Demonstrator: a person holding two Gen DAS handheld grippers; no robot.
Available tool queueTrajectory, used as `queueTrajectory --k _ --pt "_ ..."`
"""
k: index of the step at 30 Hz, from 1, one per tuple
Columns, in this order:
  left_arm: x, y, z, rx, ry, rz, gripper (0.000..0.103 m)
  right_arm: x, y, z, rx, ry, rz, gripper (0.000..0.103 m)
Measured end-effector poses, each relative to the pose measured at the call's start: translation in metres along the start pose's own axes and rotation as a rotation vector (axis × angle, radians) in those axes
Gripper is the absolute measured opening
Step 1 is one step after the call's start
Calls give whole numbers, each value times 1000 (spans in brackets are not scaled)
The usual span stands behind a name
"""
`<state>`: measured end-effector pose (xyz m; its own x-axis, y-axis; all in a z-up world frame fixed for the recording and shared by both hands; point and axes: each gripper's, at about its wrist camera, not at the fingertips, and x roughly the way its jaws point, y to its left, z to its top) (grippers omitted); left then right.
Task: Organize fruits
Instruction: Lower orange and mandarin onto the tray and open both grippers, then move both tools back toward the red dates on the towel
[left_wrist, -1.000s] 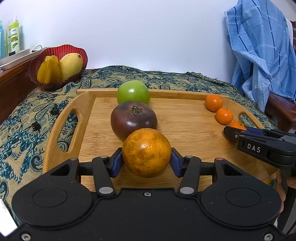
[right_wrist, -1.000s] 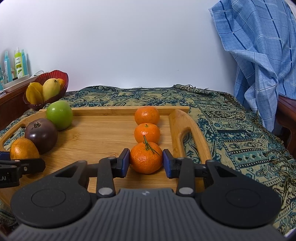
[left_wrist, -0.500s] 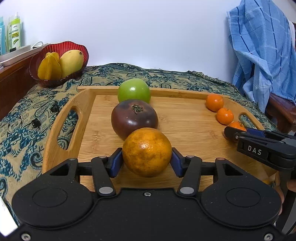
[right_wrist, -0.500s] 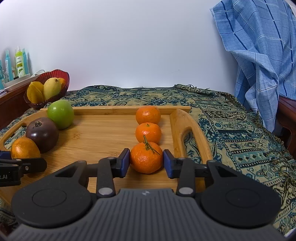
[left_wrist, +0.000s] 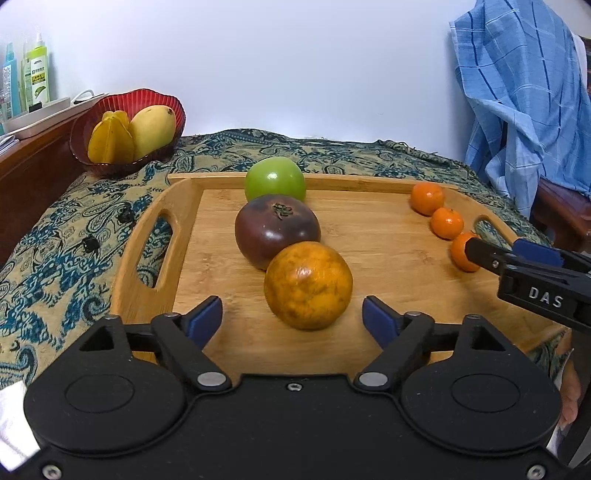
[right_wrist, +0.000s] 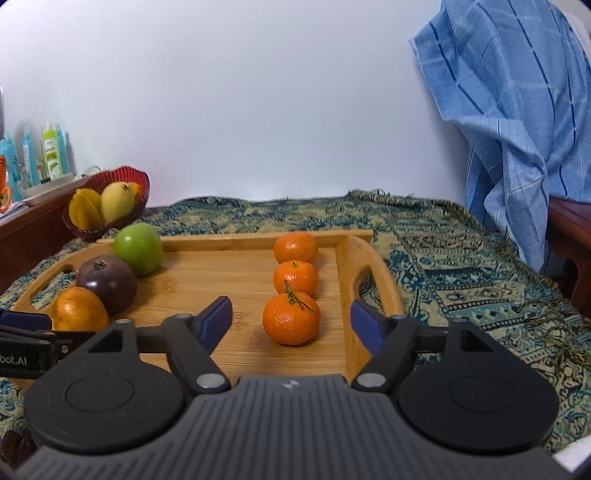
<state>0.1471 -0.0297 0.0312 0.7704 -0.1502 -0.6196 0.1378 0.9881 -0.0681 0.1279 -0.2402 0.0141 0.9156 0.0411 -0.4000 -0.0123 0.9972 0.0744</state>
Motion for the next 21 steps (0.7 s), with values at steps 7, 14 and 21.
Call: queueTrajectory --k 7,14,21 --pt "-22 -3 -15 0 -14 -31 96 -39 5 -13 1 -91 -24 89" --pt "-50 -4 -39 0 -46 -67 102 -69 9 -33 28 -118 -49 90" --pt "-71 0 -60 -17 -62 -67 102 -90 15 -54 47 -94 -74 90"
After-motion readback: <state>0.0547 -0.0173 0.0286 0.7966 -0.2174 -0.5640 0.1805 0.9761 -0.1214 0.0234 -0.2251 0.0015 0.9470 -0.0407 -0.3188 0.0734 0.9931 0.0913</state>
